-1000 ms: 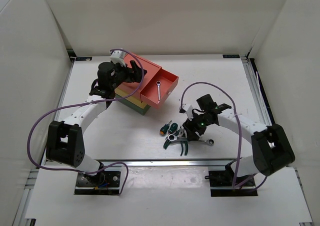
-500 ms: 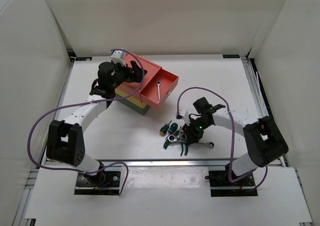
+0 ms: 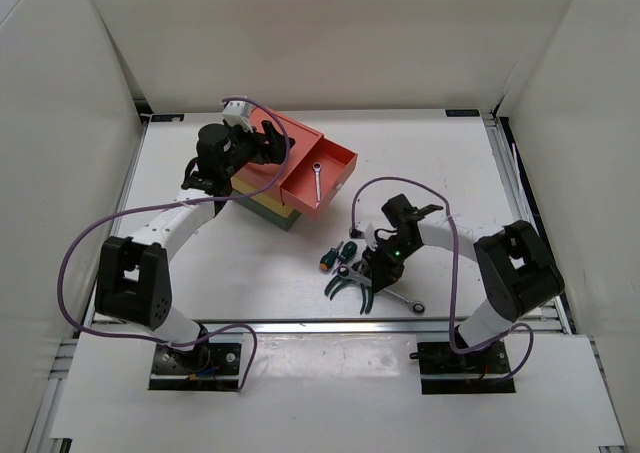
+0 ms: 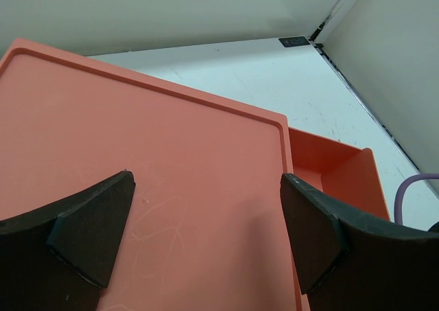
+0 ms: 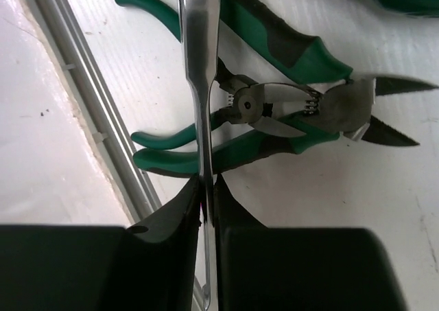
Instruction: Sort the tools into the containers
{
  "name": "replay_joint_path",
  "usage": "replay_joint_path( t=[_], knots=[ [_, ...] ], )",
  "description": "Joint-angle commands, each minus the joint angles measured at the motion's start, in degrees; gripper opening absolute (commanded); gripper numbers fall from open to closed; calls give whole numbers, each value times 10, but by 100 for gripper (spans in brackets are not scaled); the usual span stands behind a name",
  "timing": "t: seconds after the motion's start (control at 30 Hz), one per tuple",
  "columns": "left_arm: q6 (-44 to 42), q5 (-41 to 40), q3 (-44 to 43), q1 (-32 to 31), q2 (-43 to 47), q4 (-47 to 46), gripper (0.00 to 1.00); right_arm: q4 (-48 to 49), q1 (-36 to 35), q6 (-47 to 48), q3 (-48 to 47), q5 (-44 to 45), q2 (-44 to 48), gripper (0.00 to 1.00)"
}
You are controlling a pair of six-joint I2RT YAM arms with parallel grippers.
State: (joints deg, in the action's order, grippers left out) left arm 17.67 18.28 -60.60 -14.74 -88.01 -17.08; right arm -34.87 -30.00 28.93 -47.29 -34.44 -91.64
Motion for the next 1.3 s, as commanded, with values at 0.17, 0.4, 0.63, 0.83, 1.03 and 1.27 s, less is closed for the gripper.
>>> replay_joint_path(
  t=[0.17,0.4,0.63,0.83,1.03,1.27],
  knots=[
    [21,-7,18,7,-38,115,99,-31,-8,-8,-28,-39,-15,0],
    [21,-7,6,9,-45,120,99,-62,-9,-13,-47,-77,95,0],
    [23,-7,-11,9,-52,124,99,-135,-6,10,-129,-99,141,0],
    [23,-11,-16,9,-50,123,99,-73,-2,-137,-242,-113,148,0],
    [20,-11,-13,10,-46,124,99,99,1,-419,-322,-30,135,0],
    [23,-11,-5,10,-39,122,99,127,-2,-588,-430,2,94,0]
  ],
)
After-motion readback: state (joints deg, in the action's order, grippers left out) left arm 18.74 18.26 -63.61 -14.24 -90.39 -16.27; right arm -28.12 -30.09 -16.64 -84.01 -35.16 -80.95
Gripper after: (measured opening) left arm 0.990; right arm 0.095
